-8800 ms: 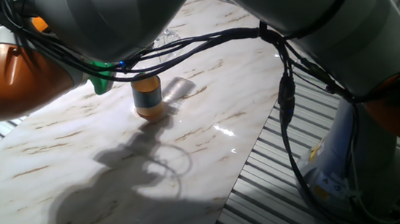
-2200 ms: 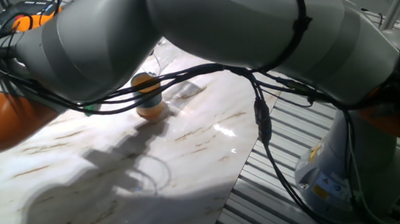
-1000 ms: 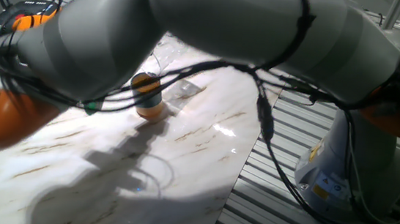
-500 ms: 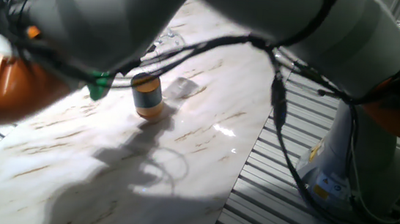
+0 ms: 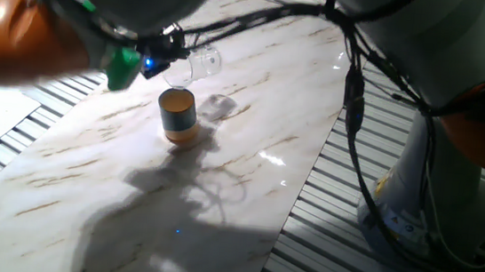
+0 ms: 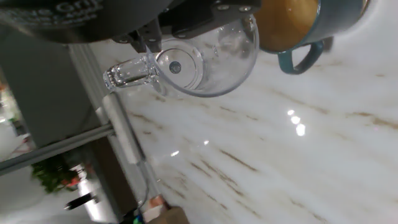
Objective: Pour the water from one cup into another empty cup
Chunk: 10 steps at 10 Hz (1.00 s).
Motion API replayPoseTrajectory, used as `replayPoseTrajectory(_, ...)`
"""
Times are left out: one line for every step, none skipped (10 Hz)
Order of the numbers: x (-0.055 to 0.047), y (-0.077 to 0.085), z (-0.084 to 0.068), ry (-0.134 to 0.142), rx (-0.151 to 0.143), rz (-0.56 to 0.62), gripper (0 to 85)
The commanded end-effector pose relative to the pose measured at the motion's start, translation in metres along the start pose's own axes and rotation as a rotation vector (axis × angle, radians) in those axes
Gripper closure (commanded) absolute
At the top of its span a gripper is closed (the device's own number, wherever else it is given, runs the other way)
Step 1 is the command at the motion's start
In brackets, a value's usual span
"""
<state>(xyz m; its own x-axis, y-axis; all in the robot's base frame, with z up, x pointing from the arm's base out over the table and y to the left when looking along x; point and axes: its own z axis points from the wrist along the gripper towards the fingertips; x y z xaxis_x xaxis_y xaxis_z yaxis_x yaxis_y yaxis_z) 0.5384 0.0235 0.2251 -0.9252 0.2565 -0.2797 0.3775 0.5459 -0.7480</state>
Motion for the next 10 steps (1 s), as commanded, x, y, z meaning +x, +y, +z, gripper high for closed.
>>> replayPoseTrajectory(-0.002,-0.003,0.001,0.023,-0.582,0.000,85.0)
replayPoseTrajectory(-0.005,-0.005,0.003,0.048,-0.659,0.004,85.0)
replayPoseTrajectory(-0.008,-0.008,0.005,0.082,-0.733,0.013,85.0)
replayPoseTrajectory(-0.011,-0.011,0.008,0.117,-0.808,0.018,85.0)
replayPoseTrajectory(-0.013,-0.013,0.011,0.156,-0.880,0.035,85.0)
replayPoseTrajectory(-0.015,-0.015,0.013,0.196,-0.950,0.051,85.0)
replayPoseTrajectory(-0.017,-0.018,0.014,0.217,-0.993,0.059,85.0)
replayPoseTrajectory(-0.017,-0.018,0.013,0.231,-1.023,0.083,85.0)
replayPoseTrajectory(-0.018,-0.019,0.014,0.254,-1.065,0.095,85.0)
replayPoseTrajectory(-0.018,-0.019,0.014,0.268,-1.086,0.102,85.0)
